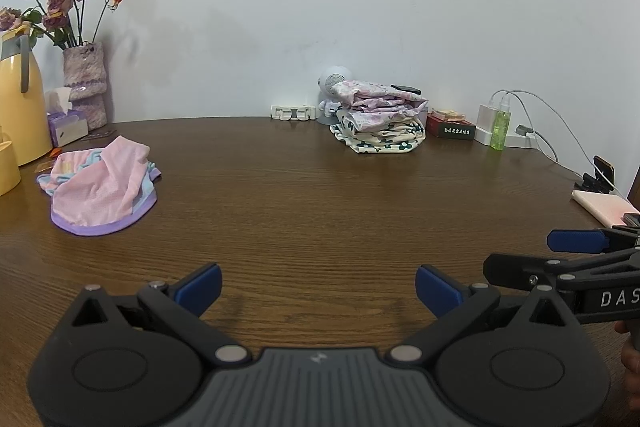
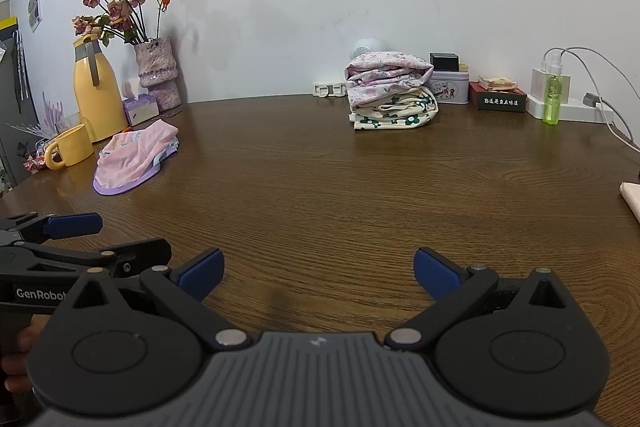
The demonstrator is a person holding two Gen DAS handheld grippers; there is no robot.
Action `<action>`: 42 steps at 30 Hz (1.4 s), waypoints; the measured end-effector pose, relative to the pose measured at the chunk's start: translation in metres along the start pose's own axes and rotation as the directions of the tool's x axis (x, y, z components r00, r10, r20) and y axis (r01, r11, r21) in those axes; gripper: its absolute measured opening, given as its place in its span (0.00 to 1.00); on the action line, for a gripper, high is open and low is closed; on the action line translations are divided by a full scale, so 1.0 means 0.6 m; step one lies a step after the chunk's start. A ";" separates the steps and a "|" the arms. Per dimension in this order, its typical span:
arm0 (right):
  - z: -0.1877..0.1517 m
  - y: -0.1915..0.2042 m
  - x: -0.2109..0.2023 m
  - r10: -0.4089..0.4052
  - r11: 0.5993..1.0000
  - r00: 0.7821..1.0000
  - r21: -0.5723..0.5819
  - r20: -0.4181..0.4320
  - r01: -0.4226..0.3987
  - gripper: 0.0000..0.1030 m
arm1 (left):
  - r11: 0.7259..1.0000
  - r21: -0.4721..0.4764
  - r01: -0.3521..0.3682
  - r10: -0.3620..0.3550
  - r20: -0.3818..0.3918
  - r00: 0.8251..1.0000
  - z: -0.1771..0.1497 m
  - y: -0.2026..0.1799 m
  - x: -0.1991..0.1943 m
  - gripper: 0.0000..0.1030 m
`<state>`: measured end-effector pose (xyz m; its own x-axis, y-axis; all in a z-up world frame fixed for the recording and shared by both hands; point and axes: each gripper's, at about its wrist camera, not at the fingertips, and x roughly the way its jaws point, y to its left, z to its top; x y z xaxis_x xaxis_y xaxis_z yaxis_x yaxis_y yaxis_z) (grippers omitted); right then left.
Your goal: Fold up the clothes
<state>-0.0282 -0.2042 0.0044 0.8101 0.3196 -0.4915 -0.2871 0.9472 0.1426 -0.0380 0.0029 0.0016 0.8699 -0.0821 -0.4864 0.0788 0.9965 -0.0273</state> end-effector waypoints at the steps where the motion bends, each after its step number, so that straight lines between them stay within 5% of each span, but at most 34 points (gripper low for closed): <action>1: 0.000 0.000 0.000 0.000 1.000 1.000 0.000 0.000 0.000 1.00 | 1.000 0.000 0.000 0.000 0.000 1.000 0.000 0.000 0.000 1.00; 42: 0.002 -0.001 0.000 0.011 1.000 1.000 -0.002 -0.003 -0.011 1.00 | 1.000 0.002 -0.001 0.001 -0.007 1.000 -0.004 0.004 0.000 1.00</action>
<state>-0.0272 -0.2044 0.0052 0.8055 0.3301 -0.4921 -0.2971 0.9435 0.1466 -0.0387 0.0053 -0.0007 0.8665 -0.0809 -0.4927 0.0791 0.9966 -0.0247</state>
